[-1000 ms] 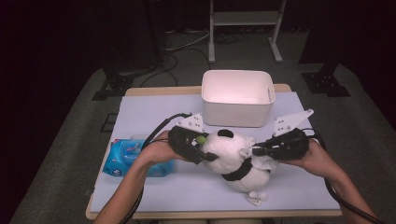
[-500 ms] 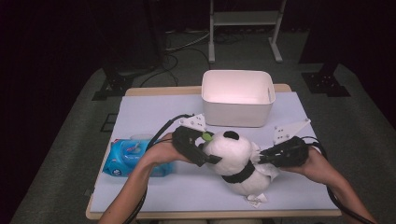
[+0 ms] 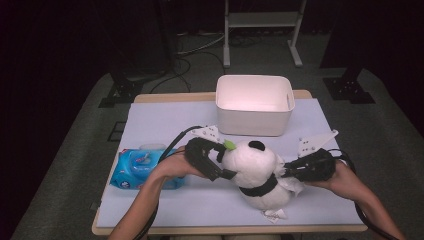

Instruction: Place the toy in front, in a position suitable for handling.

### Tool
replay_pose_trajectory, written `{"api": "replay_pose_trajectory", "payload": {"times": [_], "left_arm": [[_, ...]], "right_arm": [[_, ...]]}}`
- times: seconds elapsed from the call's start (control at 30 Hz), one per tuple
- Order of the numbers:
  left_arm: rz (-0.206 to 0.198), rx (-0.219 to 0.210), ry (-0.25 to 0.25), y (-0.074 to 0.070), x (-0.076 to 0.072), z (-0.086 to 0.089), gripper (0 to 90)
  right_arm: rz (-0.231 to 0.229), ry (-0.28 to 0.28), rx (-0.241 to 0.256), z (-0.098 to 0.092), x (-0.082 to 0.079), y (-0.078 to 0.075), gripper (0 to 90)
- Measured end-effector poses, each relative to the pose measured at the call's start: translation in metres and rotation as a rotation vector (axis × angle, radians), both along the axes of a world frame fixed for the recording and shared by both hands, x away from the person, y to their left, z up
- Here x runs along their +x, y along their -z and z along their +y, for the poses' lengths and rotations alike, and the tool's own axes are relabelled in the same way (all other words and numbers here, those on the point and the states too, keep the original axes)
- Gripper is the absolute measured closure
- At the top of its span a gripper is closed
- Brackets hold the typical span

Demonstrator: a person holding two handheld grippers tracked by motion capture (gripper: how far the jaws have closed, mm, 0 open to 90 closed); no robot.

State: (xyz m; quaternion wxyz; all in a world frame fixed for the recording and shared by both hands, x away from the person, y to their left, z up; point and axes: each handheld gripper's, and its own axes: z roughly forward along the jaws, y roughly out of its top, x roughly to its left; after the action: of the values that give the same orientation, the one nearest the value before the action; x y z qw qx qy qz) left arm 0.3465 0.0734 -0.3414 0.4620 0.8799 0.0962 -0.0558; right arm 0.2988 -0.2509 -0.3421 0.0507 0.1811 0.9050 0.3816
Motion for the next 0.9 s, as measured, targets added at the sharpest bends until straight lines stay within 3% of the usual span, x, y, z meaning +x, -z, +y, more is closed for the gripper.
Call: {"api": "replay_pose_trajectory", "payload": {"times": [0.17, 0.2, 0.4, 0.53, 0.7, 0.9], "left_arm": [[0.026, -0.013, 0.033, 0.008, 0.001, -0.006, 8.2], [0.027, -0.023, 0.037, 0.008, 0.001, -0.006, 11.6], [-0.026, -0.055, 0.014, -0.005, -0.001, -0.003, 30.3], [-0.065, -0.046, -0.002, -0.02, -0.002, 0.001, 32.4], [-0.098, -0.003, -0.03, -0.032, -0.003, 0.009, 32.8], [-0.113, -0.012, -0.045, -0.04, -0.005, 0.018, 32.7]], "right_arm": [[0.011, 0.0, 0.006, -0.004, -0.001, 0.002, 81.6], [0.01, -0.001, 0.005, -0.004, -0.001, 0.002, 81.6], [-0.002, 0.019, 0.025, -0.006, -0.001, -0.001, 81.7], [-0.007, 0.023, 0.054, -0.004, 0.003, -0.003, 82.0], [-0.01, 0.025, 0.074, 0.001, 0.008, -0.009, 82.3], [-0.03, 0.014, 0.091, 0.007, 0.01, -0.023, 82.3]]}}
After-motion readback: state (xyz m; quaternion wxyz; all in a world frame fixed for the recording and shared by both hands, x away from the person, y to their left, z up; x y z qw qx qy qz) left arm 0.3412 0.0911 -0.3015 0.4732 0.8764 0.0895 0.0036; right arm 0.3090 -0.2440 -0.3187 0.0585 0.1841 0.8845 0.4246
